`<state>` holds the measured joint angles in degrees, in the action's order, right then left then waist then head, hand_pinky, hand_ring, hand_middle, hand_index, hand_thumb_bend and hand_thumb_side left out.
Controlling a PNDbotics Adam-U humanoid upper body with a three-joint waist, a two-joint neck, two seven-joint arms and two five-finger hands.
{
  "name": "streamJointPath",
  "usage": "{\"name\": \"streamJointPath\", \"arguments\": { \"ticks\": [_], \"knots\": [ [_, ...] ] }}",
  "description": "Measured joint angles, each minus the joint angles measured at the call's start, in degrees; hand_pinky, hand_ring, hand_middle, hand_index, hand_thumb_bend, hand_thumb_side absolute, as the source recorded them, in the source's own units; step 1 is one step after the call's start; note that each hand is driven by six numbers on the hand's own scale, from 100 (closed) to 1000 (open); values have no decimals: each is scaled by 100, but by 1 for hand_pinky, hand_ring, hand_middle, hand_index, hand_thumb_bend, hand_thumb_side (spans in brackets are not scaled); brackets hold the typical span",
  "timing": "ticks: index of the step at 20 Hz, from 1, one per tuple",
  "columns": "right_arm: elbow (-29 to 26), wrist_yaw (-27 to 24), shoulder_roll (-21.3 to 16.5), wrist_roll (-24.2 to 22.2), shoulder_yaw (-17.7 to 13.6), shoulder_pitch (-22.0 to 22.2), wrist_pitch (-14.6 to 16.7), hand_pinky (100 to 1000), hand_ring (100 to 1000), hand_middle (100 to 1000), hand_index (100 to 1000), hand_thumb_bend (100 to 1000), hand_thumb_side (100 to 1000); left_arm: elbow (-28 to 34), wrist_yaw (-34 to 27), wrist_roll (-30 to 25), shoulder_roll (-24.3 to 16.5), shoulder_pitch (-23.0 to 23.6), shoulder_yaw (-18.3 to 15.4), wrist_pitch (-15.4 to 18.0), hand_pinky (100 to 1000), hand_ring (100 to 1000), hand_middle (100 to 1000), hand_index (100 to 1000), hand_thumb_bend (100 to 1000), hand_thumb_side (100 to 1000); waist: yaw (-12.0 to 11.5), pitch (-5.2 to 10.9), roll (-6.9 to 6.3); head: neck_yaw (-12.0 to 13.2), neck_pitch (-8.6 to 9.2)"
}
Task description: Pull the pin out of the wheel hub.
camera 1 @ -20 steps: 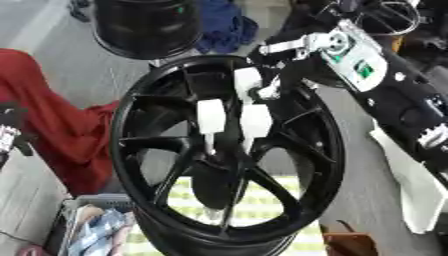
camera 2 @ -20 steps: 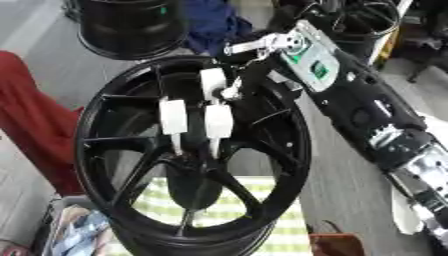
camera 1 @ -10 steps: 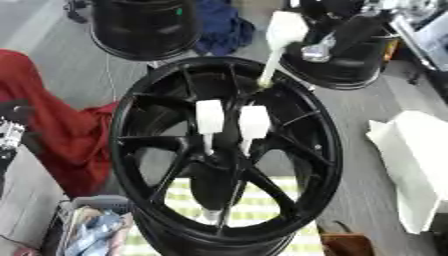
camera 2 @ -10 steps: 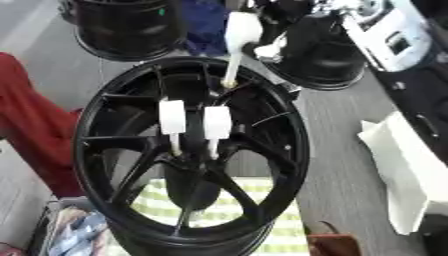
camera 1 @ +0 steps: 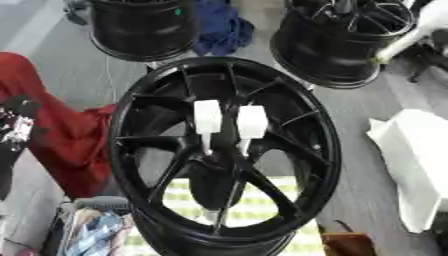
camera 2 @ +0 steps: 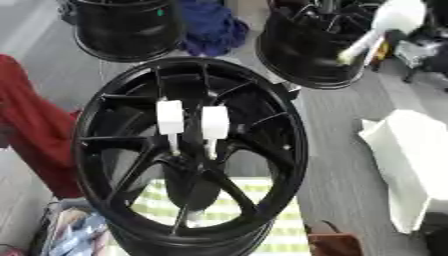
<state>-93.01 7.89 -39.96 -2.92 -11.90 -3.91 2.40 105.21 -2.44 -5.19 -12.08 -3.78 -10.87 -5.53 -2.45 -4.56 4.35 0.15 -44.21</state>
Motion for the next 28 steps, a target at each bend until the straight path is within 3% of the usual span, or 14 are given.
{"name": "streamJointPath", "arguments": {
  "ticks": [3,5,7,9,11,14,21,28],
  "knots": [
    [268,307,877,1060,-446,514,-181,799,751,834,965,280,550,-13,0,9,17,10,-4,4,711,327,718,822,300,535,85,-2,-71,82,0],
    [407,176,1411,2049,-596,609,-72,762,710,806,942,259,543,-29,0,12,51,24,-5,6,711,325,719,822,299,535,113,-1,-112,116,0],
    [501,-77,1780,2873,-587,608,172,743,676,782,932,227,531,-33,0,11,53,26,-5,6,711,326,720,822,298,535,124,0,-136,120,0],
    [527,-196,2008,3267,-460,548,407,732,644,753,920,197,519,-34,0,10,69,27,-4,8,711,318,721,822,297,535,121,2,-151,115,0],
    [490,-223,2153,3303,-270,420,567,730,638,745,920,174,512,-38,-1,7,102,27,-1,10,712,315,721,821,296,535,109,2,-168,114,0],
    [267,-207,2333,3004,43,177,692,727,624,732,922,105,479,-67,-2,-5,105,27,4,15,712,320,722,821,294,536,90,2,-175,116,0],
    [-259,-217,2620,2250,669,-90,658,723,617,726,922,100,472,-74,-2,-32,147,22,10,8,712,317,724,821,293,535,21,-14,-152,88,0],
    [-354,-540,2691,1946,1016,-58,618,714,603,706,913,100,467,-101,-2,-51,148,16,41,13,713,316,724,819,290,537,3,-42,-146,96,0]
  ]
}}
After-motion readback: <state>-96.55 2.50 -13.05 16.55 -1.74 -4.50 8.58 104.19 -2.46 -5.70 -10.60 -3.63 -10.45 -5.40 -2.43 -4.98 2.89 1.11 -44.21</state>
